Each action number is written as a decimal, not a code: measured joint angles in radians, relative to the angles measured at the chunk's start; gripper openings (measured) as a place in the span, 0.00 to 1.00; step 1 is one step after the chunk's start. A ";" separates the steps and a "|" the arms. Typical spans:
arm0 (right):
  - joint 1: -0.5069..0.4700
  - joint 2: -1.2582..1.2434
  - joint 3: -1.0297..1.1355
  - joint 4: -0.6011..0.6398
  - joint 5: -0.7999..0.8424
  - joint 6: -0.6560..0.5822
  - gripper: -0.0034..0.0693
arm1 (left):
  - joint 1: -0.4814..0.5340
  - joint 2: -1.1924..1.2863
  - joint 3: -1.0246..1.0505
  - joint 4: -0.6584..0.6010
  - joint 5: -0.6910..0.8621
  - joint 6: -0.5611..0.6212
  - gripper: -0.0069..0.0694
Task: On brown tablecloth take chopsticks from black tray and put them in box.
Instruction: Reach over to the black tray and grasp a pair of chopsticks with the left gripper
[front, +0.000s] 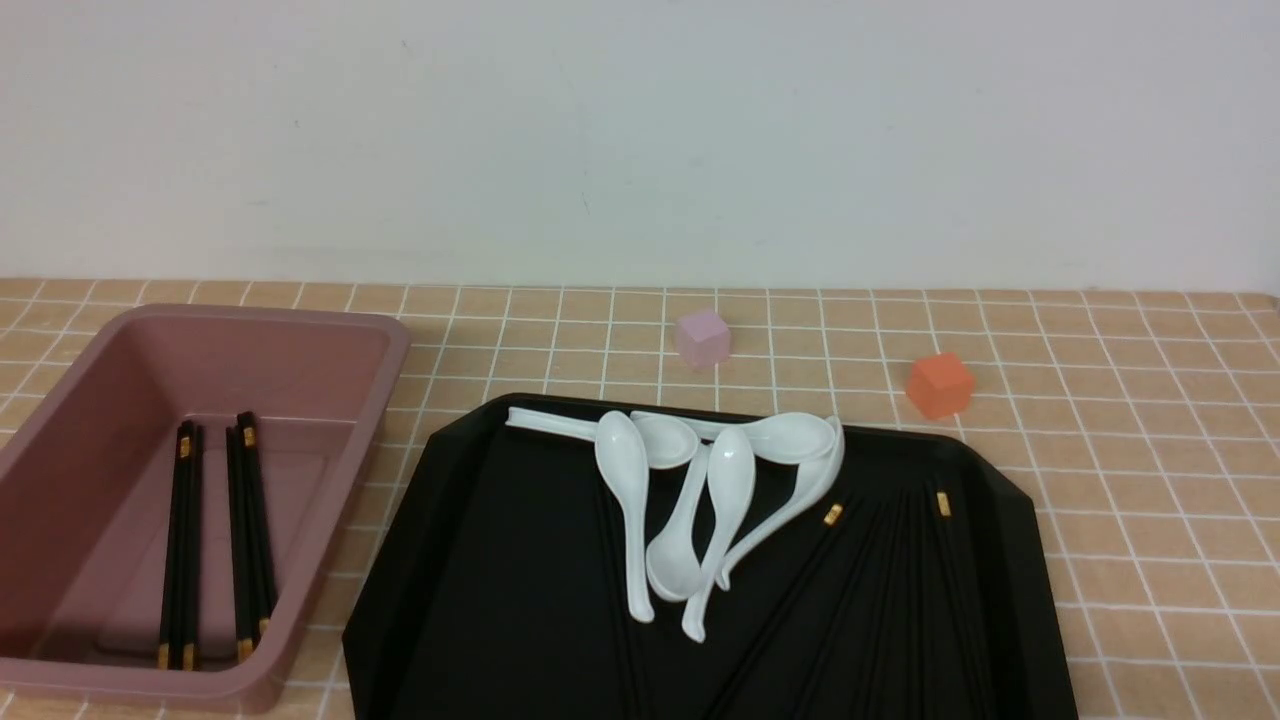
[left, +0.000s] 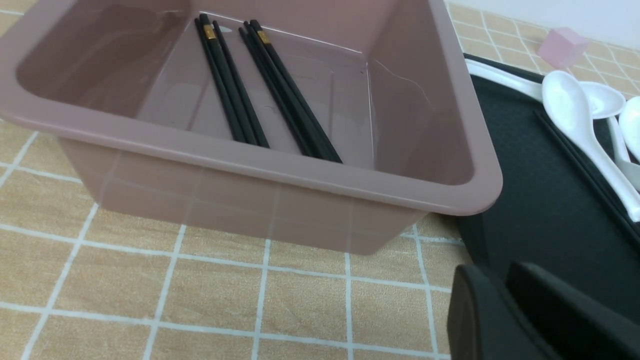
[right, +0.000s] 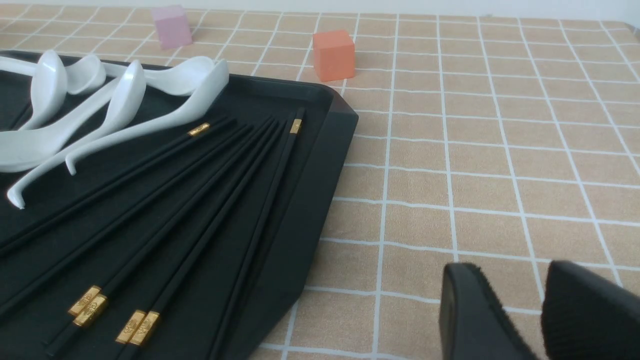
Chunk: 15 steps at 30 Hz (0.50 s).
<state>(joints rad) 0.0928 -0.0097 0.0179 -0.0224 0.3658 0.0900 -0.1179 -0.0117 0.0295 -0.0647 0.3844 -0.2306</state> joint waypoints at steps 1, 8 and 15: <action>0.000 0.000 0.000 0.000 0.000 0.000 0.38 | 0.000 0.000 0.000 0.000 0.000 0.000 0.21; 0.000 0.000 0.000 0.001 0.000 0.000 0.38 | 0.000 0.000 0.000 0.000 0.000 0.000 0.22; 0.000 0.000 0.000 0.000 0.000 0.000 0.38 | 0.000 0.000 0.000 -0.012 0.000 -0.009 0.23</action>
<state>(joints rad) 0.0928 -0.0097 0.0179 -0.0224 0.3658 0.0900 -0.1179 -0.0117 0.0295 -0.0766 0.3844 -0.2395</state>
